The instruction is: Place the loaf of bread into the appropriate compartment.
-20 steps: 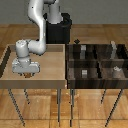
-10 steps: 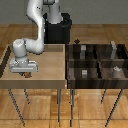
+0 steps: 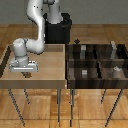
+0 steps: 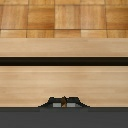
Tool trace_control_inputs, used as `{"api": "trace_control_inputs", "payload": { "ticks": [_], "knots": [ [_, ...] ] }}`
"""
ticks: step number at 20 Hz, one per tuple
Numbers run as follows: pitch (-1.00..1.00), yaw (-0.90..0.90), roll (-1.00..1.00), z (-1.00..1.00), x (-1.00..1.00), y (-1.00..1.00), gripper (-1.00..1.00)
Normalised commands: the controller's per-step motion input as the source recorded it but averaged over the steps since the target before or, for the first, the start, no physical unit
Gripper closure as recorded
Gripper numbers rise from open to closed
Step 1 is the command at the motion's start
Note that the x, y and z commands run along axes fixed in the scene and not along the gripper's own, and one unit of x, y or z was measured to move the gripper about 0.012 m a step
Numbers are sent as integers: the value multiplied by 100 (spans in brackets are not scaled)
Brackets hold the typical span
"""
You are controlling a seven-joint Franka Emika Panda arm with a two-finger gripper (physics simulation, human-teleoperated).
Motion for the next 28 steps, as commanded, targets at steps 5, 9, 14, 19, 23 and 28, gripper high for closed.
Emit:
{"api": "trace_control_inputs", "payload": {
  "ticks": [5, 9, 14, 19, 23, 28],
  "knots": [
    [0, 0, 0, 0, 0, 0, -100],
    [0, 0, 0, 0, 0, 0, -100],
    [0, 0, 0, 0, -20, 0, -100],
    [0, 0, 0, 0, -40, 0, -100],
    [0, 0, 0, -25, 0, 25, -100],
    [0, 0, 0, -40, 0, 0, -100]
  ]
}}
